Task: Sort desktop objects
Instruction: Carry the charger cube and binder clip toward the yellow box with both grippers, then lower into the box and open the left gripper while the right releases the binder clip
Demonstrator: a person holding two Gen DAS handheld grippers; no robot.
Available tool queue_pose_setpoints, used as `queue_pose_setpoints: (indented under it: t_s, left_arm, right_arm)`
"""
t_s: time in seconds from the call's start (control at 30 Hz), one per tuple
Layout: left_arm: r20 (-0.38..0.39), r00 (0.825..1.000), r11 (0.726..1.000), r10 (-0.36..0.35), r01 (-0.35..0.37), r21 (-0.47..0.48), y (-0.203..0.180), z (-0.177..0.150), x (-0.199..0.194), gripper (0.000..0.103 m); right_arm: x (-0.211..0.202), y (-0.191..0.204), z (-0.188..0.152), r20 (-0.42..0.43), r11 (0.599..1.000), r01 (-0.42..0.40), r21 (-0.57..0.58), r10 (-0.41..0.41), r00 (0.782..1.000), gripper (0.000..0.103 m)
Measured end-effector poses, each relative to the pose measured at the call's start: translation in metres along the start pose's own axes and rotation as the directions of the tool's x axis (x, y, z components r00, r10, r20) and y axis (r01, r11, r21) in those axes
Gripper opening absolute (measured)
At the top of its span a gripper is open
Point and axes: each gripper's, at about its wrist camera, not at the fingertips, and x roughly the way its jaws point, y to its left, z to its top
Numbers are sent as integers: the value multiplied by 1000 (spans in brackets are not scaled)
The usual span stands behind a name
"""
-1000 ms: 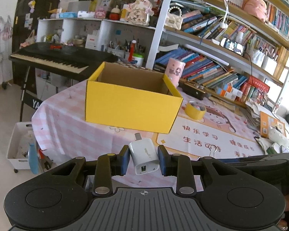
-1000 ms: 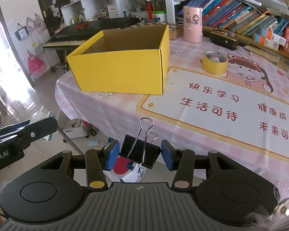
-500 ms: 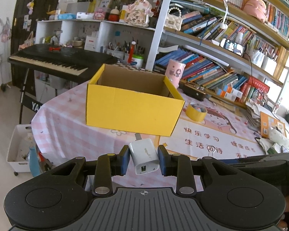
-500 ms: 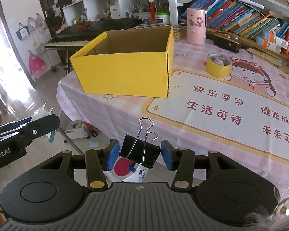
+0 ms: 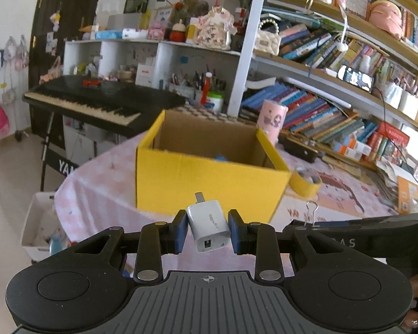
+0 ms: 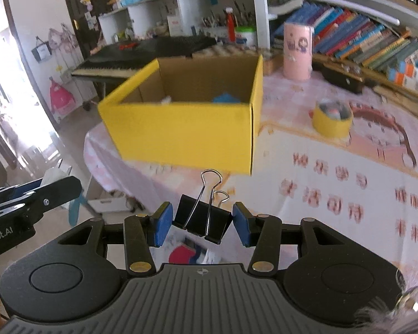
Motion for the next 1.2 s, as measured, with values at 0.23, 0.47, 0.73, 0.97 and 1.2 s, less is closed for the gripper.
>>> queue_pose_setpoints:
  t_s: [0.23,0.47,0.73,0.97,1.2]
  left_arm:
    - [59,998,1000,29,-29,0,-6,34,34,30]
    - [97,992,996,84,-86,13,-12,64,72,30]
    - [84,982,985,168,-170,10,-10,84,126,29]
    - [-6,972,972,236,-236,5,-2,92,177,29]
    - [-115,962,969,248,-248,14,0,89,212,30]
  right_arm:
    - [17,-15,46,68,999,-35,-28,36,997,45]
    - [39,-35,99,127,997,-71,-37,75,989,45]
    - [84,-47,149,124,992,-117,-56,123,985,45]
    - [129,-49,182,85,987,-141,-72,147,985,45]
    - [176,-40,201,7,982,-152,-111,154,988,45]
